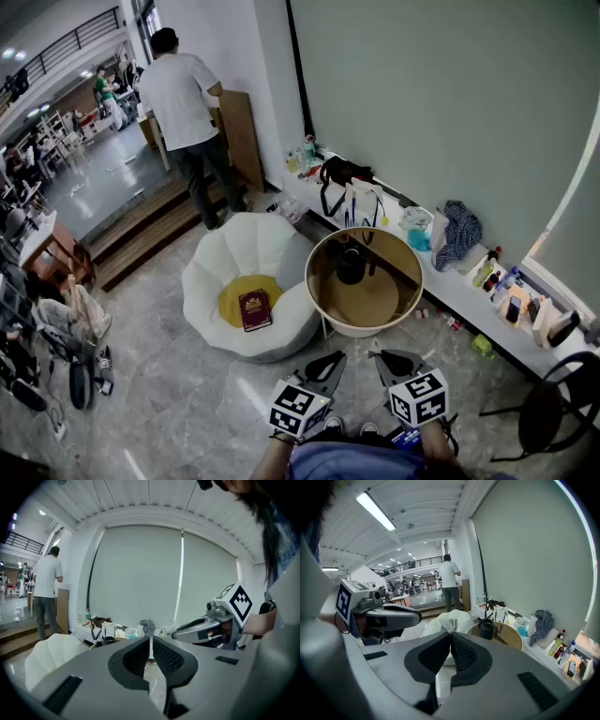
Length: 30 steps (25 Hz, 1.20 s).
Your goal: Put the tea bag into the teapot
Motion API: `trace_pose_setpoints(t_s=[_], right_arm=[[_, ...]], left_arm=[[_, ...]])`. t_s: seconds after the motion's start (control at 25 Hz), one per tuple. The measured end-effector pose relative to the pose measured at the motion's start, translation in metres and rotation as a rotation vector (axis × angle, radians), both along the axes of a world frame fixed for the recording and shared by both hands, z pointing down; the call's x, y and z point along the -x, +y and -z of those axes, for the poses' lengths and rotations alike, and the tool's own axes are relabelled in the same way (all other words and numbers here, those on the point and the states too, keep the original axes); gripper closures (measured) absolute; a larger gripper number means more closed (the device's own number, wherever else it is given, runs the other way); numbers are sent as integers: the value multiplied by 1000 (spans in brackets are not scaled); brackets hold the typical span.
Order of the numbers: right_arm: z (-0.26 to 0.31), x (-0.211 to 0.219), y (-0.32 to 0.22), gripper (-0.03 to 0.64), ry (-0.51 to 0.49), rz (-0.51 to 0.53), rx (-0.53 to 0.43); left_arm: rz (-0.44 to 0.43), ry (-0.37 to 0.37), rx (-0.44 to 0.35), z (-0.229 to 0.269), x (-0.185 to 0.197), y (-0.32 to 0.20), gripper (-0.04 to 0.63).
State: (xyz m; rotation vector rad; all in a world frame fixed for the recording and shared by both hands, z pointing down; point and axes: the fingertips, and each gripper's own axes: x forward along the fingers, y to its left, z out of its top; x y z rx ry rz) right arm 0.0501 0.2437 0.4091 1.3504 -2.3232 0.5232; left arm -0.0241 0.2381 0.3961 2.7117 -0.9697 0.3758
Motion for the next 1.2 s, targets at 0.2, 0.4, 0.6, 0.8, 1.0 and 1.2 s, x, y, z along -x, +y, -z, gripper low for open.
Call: trace_pose_setpoints(t_s=[0.2, 0.4, 0.6, 0.8, 1.0, 1.2], right_arm=[[-2, 6, 0, 597, 1, 2, 0], [-6, 9, -4, 597, -2, 1, -8], [-9, 16, -5, 597, 4, -16, -7], [-17, 22, 0, 597, 0, -40, -1], [-23, 14, 4, 597, 14, -53, 19], [-30, -6, -5, 597, 12, -87, 32]], left_arm=[[-1, 4, -16, 4, 4, 2, 577], [4, 6, -14, -2, 9, 0, 576], [-12, -4, -9, -7, 18, -1, 577], [-39, -16, 6, -19, 23, 2, 577], [-67, -17, 28, -29, 12, 1, 576], [-88, -17, 40, -35, -4, -9, 577]])
